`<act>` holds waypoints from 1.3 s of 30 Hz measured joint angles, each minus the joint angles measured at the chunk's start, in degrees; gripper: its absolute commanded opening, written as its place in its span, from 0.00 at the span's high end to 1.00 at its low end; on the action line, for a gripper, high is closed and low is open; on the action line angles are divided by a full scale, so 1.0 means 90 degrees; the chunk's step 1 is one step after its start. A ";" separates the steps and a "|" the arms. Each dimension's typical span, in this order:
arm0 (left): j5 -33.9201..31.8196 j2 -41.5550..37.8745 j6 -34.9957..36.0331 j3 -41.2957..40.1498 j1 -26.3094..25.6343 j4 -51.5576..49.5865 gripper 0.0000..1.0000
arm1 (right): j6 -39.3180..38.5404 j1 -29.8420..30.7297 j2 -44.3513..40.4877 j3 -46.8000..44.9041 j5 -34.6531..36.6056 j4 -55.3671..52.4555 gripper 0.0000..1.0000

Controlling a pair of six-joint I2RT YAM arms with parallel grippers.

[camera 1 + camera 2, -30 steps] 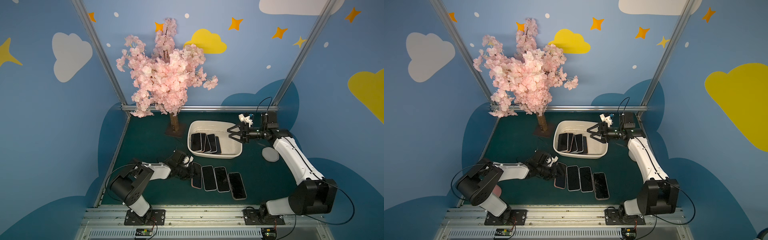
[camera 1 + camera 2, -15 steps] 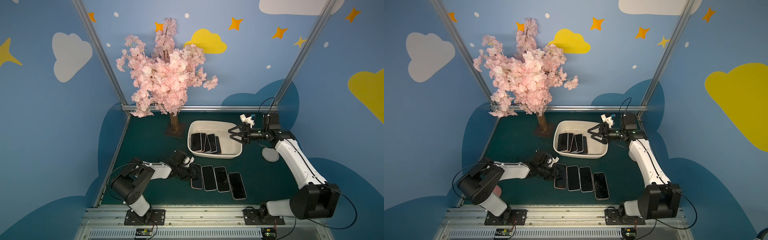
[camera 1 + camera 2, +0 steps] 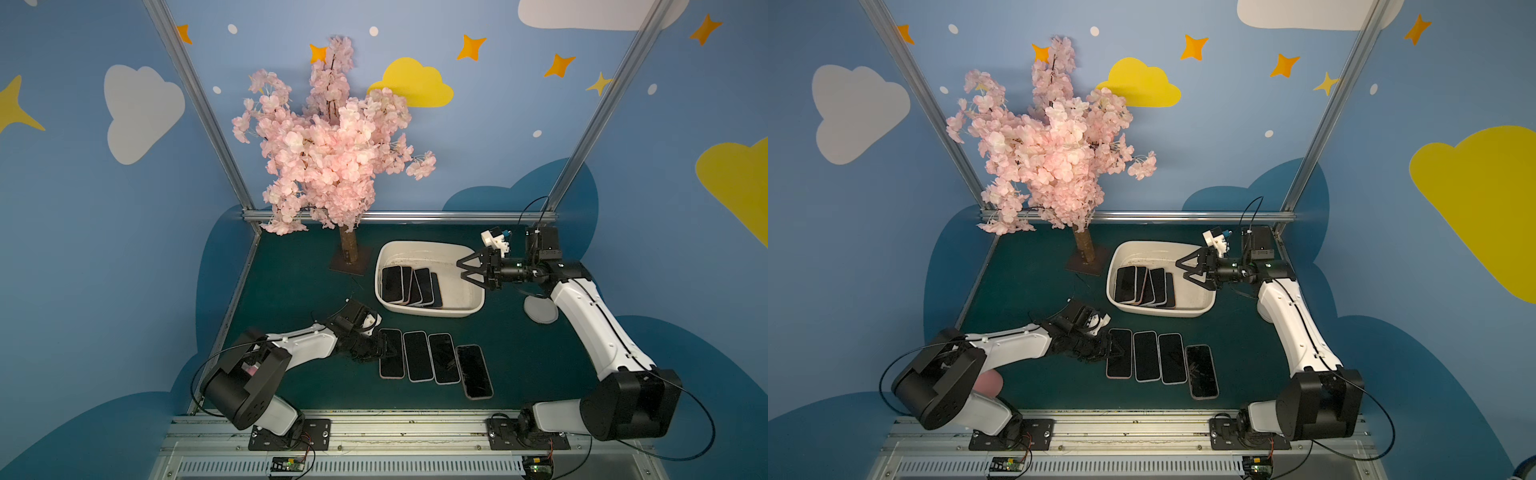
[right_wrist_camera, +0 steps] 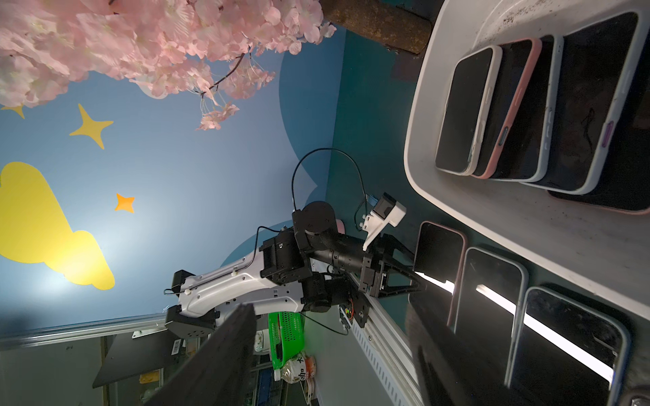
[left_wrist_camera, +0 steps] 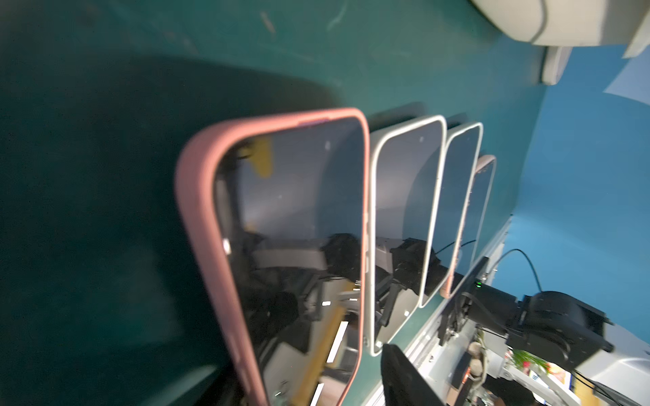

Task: Take the phone out of the storage box
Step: Place the phone at the center of the board, then pick up the phone from the storage box.

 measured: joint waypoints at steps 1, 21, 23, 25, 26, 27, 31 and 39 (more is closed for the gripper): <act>-0.0078 -0.0024 0.0046 0.0039 0.0005 -0.0129 0.39 | -0.0017 0.0005 0.0000 0.0000 0.0036 -0.0032 0.28; -0.0860 -0.1081 0.0563 0.0835 0.0401 -0.1894 0.34 | -0.1311 0.0855 0.1926 0.2113 0.2302 -0.2620 0.28; -0.0891 -0.1472 0.0554 0.0889 0.0585 -0.1979 0.32 | -0.1477 0.1110 0.2375 0.2601 0.2671 -0.2943 0.28; -0.0945 -0.1821 0.0483 0.0935 0.0770 -0.1994 0.31 | -0.1579 0.1307 0.2756 0.2958 0.2936 -0.3189 0.29; -0.0981 -0.1989 0.0449 0.0947 0.0848 -0.1984 0.29 | -0.1625 0.1401 0.2977 0.3138 0.3060 -0.3296 0.29; -0.1003 -0.2130 0.0415 0.0950 0.0923 -0.1955 0.28 | -0.1649 0.1474 0.3157 0.3281 0.3147 -0.3398 0.29; -0.1018 -0.2652 0.0257 0.0950 0.1095 -0.1698 0.24 | -0.1724 0.1685 0.4024 0.3925 0.3427 -0.3679 0.31; -0.0811 -0.2863 0.0143 0.0952 0.1270 -0.1280 0.24 | -0.1741 0.1661 0.5280 0.4840 0.3823 -0.3847 0.37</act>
